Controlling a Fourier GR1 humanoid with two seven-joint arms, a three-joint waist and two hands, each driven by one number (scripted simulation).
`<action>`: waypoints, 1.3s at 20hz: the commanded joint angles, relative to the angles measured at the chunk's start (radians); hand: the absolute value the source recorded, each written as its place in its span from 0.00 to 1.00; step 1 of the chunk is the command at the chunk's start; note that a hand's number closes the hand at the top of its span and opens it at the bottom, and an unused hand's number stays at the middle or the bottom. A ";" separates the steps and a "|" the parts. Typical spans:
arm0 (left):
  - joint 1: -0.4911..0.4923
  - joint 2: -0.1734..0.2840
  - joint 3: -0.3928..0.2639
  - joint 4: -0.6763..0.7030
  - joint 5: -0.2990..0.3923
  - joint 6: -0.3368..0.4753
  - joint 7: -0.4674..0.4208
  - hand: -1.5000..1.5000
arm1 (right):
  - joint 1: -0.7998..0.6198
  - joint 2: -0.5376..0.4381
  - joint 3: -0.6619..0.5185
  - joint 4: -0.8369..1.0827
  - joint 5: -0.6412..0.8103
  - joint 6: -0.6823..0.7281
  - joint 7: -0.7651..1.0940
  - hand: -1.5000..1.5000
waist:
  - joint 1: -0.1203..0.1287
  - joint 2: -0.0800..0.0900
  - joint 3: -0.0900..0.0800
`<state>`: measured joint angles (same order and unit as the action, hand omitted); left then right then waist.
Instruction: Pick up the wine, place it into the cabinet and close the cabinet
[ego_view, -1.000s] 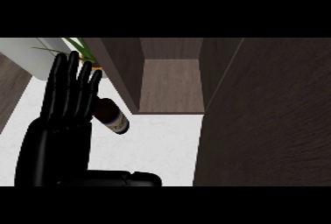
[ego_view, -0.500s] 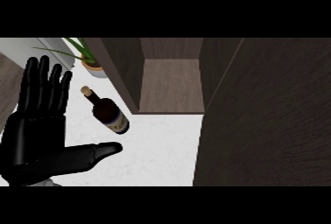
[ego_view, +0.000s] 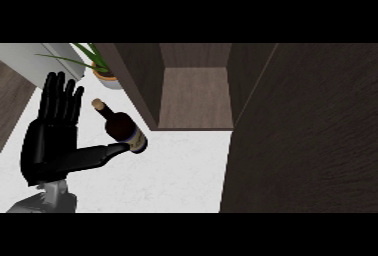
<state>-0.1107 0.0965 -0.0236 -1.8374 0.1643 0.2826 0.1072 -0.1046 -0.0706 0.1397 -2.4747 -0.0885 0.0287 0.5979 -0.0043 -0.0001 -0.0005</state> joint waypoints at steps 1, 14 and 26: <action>0.048 0.015 0.055 0.101 0.051 -0.079 -0.088 0.00 | 0.051 0.010 0.039 -0.097 -0.014 0.004 0.024 0.00 | 0.001 0.000 0.000; -0.027 0.007 0.132 0.553 0.065 -0.222 -0.352 0.00 | 0.023 -0.002 -0.072 -0.030 -0.094 0.039 -0.026 0.00 | -0.001 0.001 0.000; -0.094 -0.009 0.177 0.951 0.059 -0.354 -0.657 0.00 | -0.075 0.012 -0.023 -0.089 -0.025 -0.018 0.114 0.00 | -0.002 0.001 0.000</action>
<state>-0.1795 0.0886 0.1387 -1.0133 0.2305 -0.0332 -0.4541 -0.1304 -0.0481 0.1351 -2.4697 -0.0754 0.0392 0.6064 -0.0061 0.0007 -0.0006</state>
